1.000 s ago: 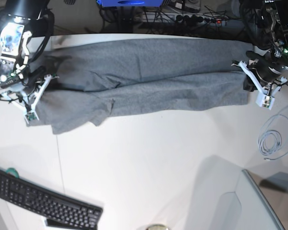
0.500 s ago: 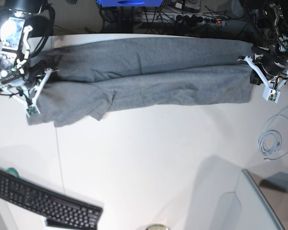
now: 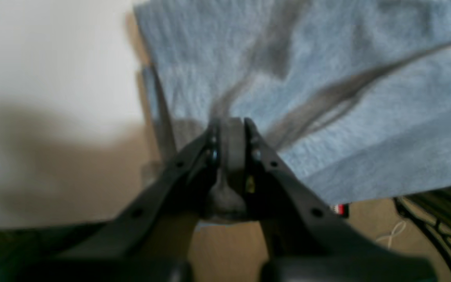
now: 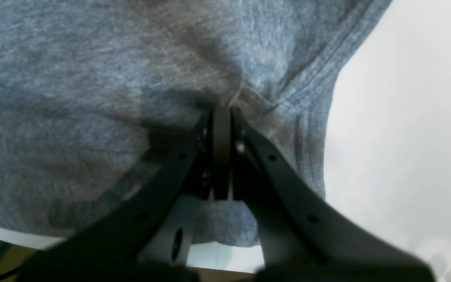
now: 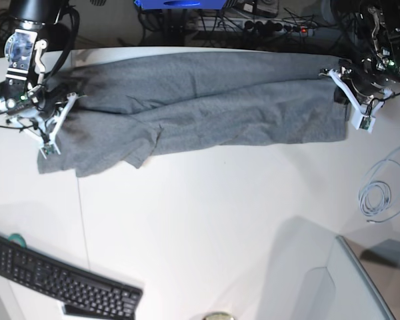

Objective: Layout the t-shirt on the table in an organized manner, then fold the t-shirt properly
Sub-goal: 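Release and regrasp the folded edge ends with both grippers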

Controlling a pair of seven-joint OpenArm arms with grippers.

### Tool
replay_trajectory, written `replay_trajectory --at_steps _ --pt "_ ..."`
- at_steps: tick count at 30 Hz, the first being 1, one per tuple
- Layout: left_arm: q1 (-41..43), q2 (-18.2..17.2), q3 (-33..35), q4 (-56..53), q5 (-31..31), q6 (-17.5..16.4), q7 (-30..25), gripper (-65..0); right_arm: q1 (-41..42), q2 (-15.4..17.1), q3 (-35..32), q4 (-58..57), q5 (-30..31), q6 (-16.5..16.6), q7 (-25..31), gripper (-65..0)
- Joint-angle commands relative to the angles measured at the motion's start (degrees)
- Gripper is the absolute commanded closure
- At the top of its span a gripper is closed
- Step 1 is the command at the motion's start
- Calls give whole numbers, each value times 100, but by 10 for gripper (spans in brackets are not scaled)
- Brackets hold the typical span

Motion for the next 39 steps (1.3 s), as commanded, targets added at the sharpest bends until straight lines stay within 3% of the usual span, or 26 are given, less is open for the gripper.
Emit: replay_trajectory --at_steps 1,8,14,16,20,23,26,29,31,34,37,39 --pt "-42 -109 -21 23 -31 9 -70 0 60 46 24 60 23 -38 82 -2" --pt "-51 -127 -30 -179 -31 9 -70 0 69 46 24 121 32 -38 82 -20" --pt "-15 -135 -82 -127 -31 9 -35 0 -10 -138 129 912 50 -20 38 -267" --pt "11 -135 -91 -109 -31 9 -35 -122 -45 -314 252 1211 50 -3 73 -300" --pt "64 -232 -100 67 -40 9 -52 -354 131 -385 156 1326 58 6 205 -300" --pt "81 -188 -531 330 -40 9 -61 -398 473 -341 103 807 32 6 574 -299" --pt "-7 -4 -917 453 -75 0 -70 -397 887 -209 138 104 23 6 777 -297" --pt "-306 155 -838 269 -31 0 -70 -387 1317 -42 147 -820 23 -12 996 -261" --pt "-481 155 -680 -100 -31 9 -88 -285 1484 99 147 -1277 23 -38 1234 -159" --pt "-640 172 -513 -698 -31 9 -466 0 1607 196 156 -1716 23 -108 1313 -9" --pt "-657 146 -267 -1357 -31 62 -1090 0 1660 328 340 -2033 41 -486 1374 -6" --pt "-728 137 -82 -1815 -31 334 -1503 0 1713 424 384 -2340 32 -618 1656 -6"
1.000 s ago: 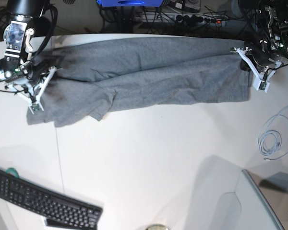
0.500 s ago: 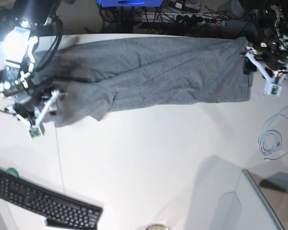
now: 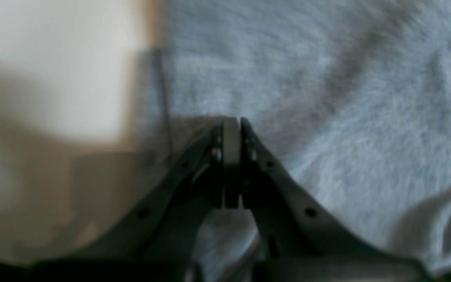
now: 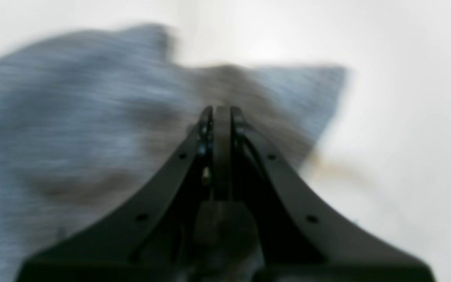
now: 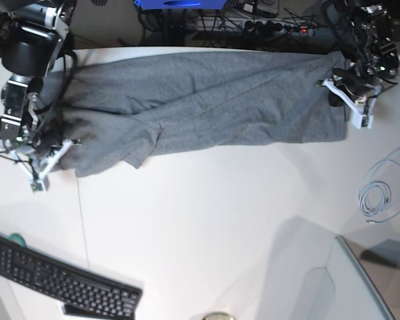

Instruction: Layout the t-shirt on the table in an organized manner, then fold the t-shirt properly

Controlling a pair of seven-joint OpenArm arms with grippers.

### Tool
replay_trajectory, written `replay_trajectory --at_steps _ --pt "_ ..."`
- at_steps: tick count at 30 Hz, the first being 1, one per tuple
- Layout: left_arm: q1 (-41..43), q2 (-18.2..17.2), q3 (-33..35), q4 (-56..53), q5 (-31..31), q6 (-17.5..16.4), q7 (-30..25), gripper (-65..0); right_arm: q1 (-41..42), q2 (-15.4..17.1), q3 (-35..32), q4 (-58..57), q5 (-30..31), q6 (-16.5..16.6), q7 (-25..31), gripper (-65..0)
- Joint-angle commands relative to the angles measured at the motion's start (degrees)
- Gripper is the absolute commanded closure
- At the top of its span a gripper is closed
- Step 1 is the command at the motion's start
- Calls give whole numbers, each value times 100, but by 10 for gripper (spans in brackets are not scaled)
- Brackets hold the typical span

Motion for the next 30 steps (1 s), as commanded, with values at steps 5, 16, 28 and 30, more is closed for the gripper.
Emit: replay_trajectory --at_steps 5,16,28,30 --pt "-351 -194 335 -753 -29 350 -623 0 205 220 281 -523 34 -182 379 -5" --pt "-1028 -176 326 -401 -56 543 -667 0 3 -167 597 831 52 -164 449 -8" --pt "-694 123 -931 812 -82 508 -183 0 443 -519 -150 673 52 -138 431 -459" --pt "-580 123 -1265 838 -82 508 -183 -38 654 -510 -71 251 25 -138 431 -444"
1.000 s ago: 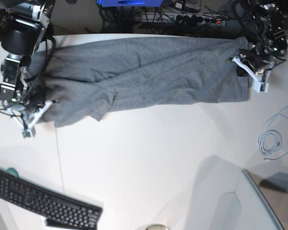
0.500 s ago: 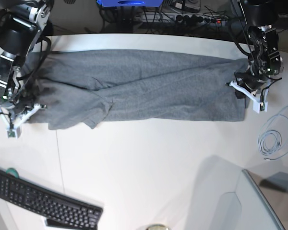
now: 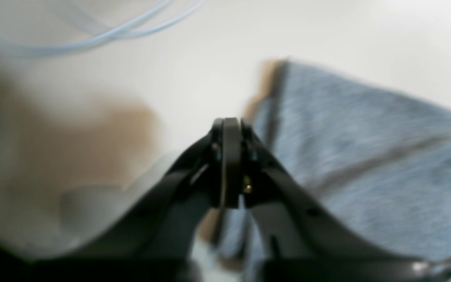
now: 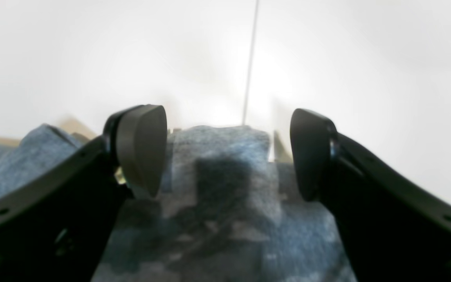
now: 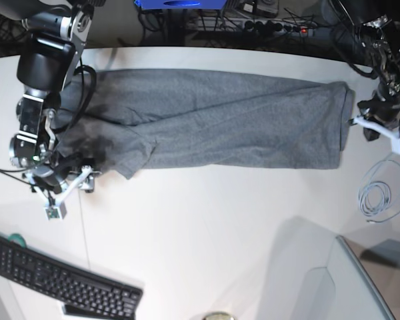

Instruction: Layout the t-shirt on the table in an organized manner, then fold the t-shirt properly

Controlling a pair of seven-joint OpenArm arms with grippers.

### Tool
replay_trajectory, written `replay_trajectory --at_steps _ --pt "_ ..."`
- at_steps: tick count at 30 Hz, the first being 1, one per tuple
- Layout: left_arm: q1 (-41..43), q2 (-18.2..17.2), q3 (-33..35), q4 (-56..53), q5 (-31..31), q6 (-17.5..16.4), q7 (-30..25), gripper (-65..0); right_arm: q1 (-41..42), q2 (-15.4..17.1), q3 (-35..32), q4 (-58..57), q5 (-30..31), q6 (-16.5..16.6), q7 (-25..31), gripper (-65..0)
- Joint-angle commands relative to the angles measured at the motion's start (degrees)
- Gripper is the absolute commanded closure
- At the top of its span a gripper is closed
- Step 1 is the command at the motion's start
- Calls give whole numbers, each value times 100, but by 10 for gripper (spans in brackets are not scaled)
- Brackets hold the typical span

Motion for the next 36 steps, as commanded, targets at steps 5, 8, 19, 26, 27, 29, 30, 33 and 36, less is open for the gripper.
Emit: replay_trajectory --at_steps 5,8,19,26,27,29,30,33,36 --pt "270 -170 -569 108 -67 -467 -155 -97 318 197 10 -445 25 -27 167 -411" --pt "349 -188 -894 73 -67 -1056 -146 -97 353 223 10 -569 25 -27 167 -410" --pt "428 -162 -1184 73 -67 -1241 -138 -97 283 311 36 -560 52 -27 141 -24" --pt "384 -179 -1175 -120 -67 -1241 -146 -97 -403 56 19 1031 61 -9 -387 0" --pt "367 -188 -1175 -217 -67 -1241 -155 -97 -517 -23 19 1251 61 -9 -563 0" --pt "367 -197 -1175 -340 -67 -1241 -155 -97 -719 -120 19 1620 61 -9 -782 0" --pt "358 -197 -1175 -375 -67 -1241 -164 -97 -851 -155 19 1823 61 -9 -879 0" --pt "297 -197 -1175 -410 -58 -1241 -164 -97 -1176 -304 10 2350 61 -9 -1152 0" --pt "270 -197 -1175 -419 -49 -1241 -164 -102 -1493 -410 10 2781 61 -9 -1538 0"
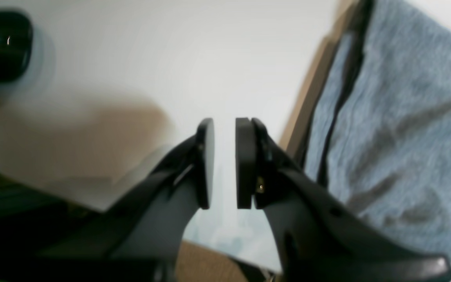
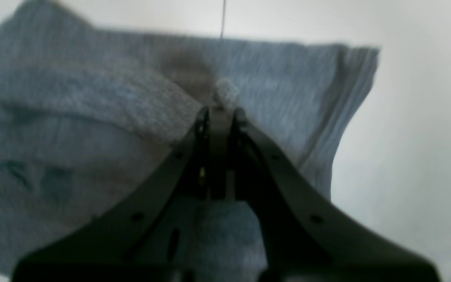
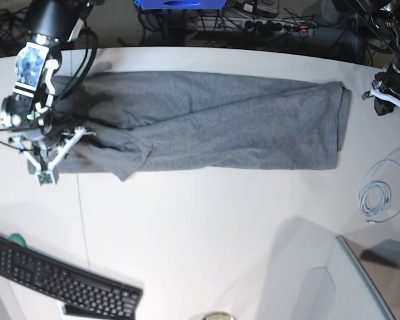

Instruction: Layout the t-shirt on the table in an organized manner, then fold the t-shirt properly

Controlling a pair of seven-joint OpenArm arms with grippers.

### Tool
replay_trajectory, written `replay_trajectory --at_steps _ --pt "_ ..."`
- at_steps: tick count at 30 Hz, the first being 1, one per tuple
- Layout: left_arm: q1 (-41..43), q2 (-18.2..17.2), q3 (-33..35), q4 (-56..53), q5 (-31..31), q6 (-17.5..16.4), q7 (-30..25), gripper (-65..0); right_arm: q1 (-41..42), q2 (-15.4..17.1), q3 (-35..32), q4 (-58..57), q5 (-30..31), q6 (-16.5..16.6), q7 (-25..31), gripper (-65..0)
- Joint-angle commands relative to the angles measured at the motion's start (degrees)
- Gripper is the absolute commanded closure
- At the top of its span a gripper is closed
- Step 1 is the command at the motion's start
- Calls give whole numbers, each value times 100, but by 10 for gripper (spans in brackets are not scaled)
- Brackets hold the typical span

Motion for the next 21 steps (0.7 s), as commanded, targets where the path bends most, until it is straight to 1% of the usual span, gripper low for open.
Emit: replay_trajectory --at_steps 1,3,6,8,12,14,15,16,18,20,21 --pt "-5 -114 -30 79 -64 11 -120 -107 17 -21 1 233 56 -11 52 0" --pt "-111 -114 -30 79 -38 11 -120 -123 -159 -74 1 453 56 -11 -36 0" --pt "-172 -114 -21 79 -38 11 -111 -168 -396 -83 1 673 56 -11 -53 0" --pt "-190 -114 -4 79 -38 11 -103 -212 -475 -83 10 664 56 -11 -53 -2" --pt "-172 -175 524 79 -38 11 -111 -311 -643 -91 28 523 56 -11 -53 -8" --pt "-172 -193 735 -17 -38 11 -120 -359 -678 -171 36 532 56 -11 -53 -69" --pt "-190 -193 779 -97 -38 11 -120 -375 -730 -197 36 541 47 -11 -88 -117" --pt "-199 -193 788 -193 -47 11 -120 -388 -766 -197 19 550 47 -11 -176 -171" --pt "-304 -193 770 -369 -73 11 -129 -400 -792 -197 10 550 56 -11 -493 -323" --pt "-357 -193 761 -510 -82 3 -129 -400 -836 -197 45 646 179 -11 -563 -450" --pt "-357 -193 770 -527 -82 -6 -138 -400 -915 -197 45 708 346 -11 -510 -476"
